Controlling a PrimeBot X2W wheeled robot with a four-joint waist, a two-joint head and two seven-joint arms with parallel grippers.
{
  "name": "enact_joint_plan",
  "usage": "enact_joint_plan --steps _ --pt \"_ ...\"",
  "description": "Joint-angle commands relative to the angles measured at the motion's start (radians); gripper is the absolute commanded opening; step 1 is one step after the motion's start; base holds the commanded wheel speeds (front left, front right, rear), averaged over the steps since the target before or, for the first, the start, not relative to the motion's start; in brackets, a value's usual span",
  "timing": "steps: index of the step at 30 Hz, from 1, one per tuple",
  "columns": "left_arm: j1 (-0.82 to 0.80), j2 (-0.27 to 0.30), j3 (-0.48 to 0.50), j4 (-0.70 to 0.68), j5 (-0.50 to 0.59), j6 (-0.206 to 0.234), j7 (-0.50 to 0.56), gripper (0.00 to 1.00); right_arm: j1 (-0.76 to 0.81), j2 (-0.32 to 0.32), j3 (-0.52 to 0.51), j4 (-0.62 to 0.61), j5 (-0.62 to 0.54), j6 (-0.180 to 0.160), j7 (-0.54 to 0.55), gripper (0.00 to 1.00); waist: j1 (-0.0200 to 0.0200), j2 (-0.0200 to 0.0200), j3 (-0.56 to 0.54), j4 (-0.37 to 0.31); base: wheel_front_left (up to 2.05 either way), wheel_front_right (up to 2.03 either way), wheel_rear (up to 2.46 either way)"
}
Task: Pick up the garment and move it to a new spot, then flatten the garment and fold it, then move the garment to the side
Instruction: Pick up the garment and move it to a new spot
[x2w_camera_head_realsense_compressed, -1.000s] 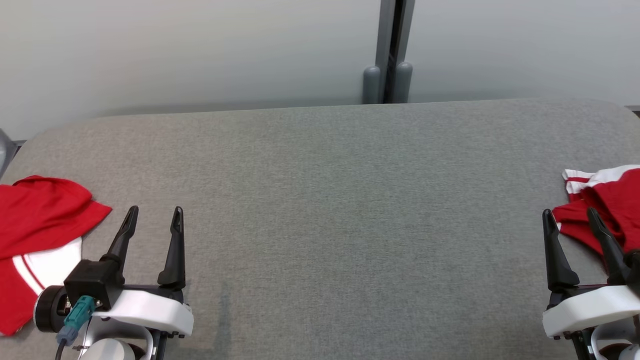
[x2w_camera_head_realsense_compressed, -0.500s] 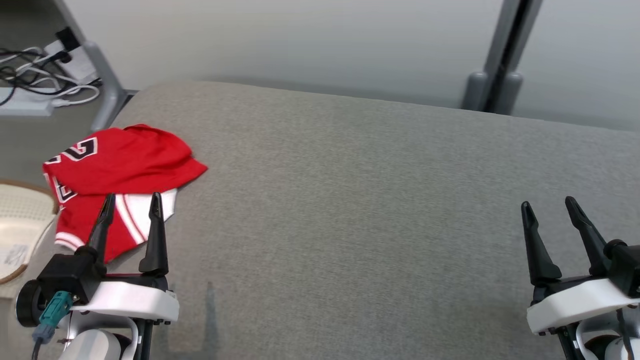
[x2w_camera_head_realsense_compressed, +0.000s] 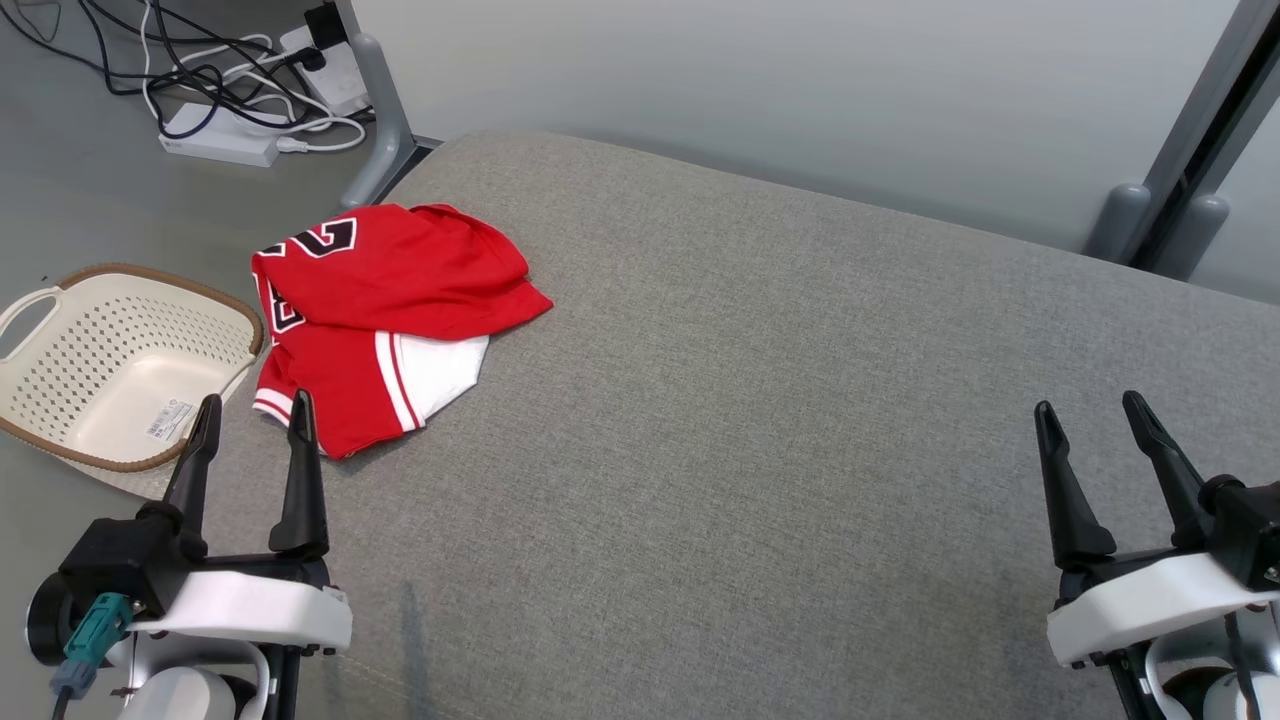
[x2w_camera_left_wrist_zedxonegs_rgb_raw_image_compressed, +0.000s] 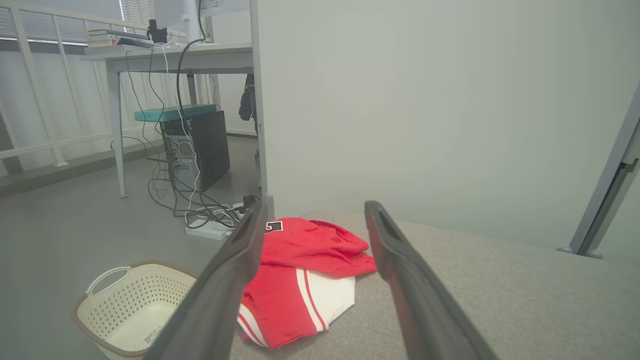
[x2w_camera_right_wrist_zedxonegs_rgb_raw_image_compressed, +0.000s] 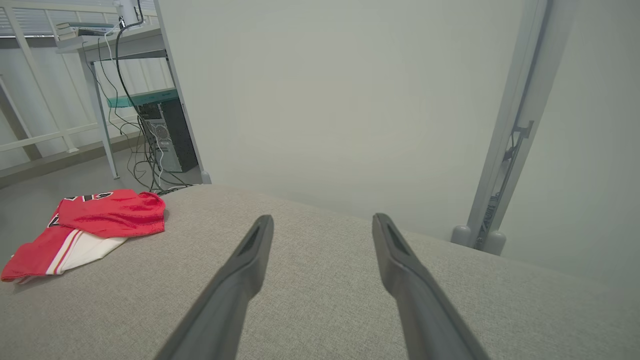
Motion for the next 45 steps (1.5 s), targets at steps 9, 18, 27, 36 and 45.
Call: enact_joint_plan --steps 9,18,27,36,45 --pt "-0.049 0.003 0.025 -0.005 0.012 -0.018 -0.007 1.0 -0.017 -0.005 -0.001 -0.013 0.006 0.0 0.007 1.0 0.0 0.0 0.023 -0.002 0.0 0.0 0.0" --pt "-0.273 0.052 0.088 0.084 -0.013 -0.09 0.013 1.0 -0.078 -0.008 0.022 -0.045 -0.031 0.0 0.04 1.0 0.0 0.0 0.135 -0.05 0.0 0.0 0.0" --pt "-0.508 0.043 0.049 0.407 -0.112 -0.238 0.166 1.0 -0.15 -0.033 0.051 -0.072 -0.045 0.0 0.064 1.0 0.0 0.0 0.287 -0.144 0.0 0.0 0.0" --pt "-0.671 0.012 0.022 0.804 -0.172 -0.352 0.244 1.0 -0.202 -0.045 0.073 -0.082 -0.04 0.0 0.074 1.0 0.0 0.0 0.395 -0.218 0.0 0.0 0.0" --pt "-0.765 0.006 0.011 1.038 -0.206 -0.389 0.287 0.5 -0.234 -0.048 0.082 -0.087 -0.036 0.0 0.067 1.0 0.0 0.0 0.457 -0.267 0.0 0.0 0.0"
